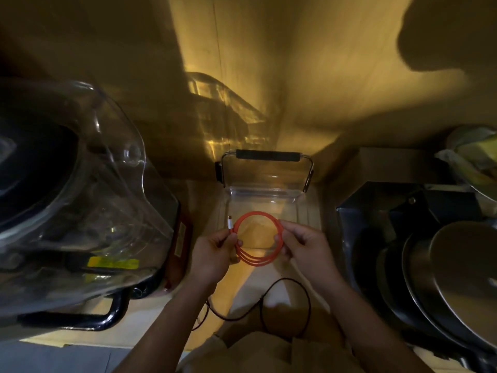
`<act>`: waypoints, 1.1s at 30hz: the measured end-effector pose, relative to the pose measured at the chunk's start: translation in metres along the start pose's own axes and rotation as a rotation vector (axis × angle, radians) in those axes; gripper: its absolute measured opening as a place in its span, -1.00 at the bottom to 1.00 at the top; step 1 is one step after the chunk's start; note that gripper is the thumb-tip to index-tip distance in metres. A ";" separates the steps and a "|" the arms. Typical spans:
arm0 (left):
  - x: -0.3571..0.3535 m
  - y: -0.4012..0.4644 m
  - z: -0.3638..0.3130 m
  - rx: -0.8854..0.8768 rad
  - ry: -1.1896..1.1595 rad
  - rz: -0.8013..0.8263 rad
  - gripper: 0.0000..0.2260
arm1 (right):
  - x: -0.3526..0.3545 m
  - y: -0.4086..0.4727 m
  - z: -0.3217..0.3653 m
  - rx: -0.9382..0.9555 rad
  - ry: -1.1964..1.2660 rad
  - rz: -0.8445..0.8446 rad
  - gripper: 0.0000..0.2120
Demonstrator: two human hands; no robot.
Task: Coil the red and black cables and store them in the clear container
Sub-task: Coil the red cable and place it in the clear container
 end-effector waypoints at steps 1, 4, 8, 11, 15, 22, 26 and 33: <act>0.000 0.009 0.001 -0.010 0.009 -0.017 -0.77 | -0.003 0.006 0.001 -0.015 0.008 -0.012 -0.72; -0.002 0.025 0.007 -0.066 0.108 -0.075 -0.79 | -0.006 0.022 -0.008 -0.031 0.012 -0.064 -0.74; -0.007 0.054 0.003 -0.118 0.161 -0.153 -0.78 | -0.009 0.053 -0.018 -0.011 0.031 -0.153 -0.81; -0.011 0.071 0.003 -0.072 0.178 -0.194 -0.81 | -0.008 0.071 -0.021 -0.056 0.029 -0.218 -0.83; -0.012 0.082 0.001 -0.023 0.207 -0.233 -0.75 | -0.011 0.081 -0.029 -0.064 0.081 -0.235 -0.88; -0.026 0.099 0.012 0.008 0.232 -0.224 -0.91 | -0.014 0.100 -0.039 -0.097 0.007 -0.270 -0.76; -0.038 0.105 0.018 0.051 0.255 -0.155 -0.78 | -0.017 0.109 -0.047 -0.161 -0.072 -0.249 -0.75; -0.056 0.116 0.018 0.320 -0.068 -0.057 -0.84 | -0.025 0.123 -0.052 -0.266 -0.020 -0.126 -0.77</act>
Point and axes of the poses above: each hand's wrist, its own y-axis towards the middle knuckle, its own x-axis out of the back of the hand, z = x × y, the point moved 2 cm from there along y, towards the middle knuckle, and after that the axes turned 8 degrees about y, right-handed, at the moved point
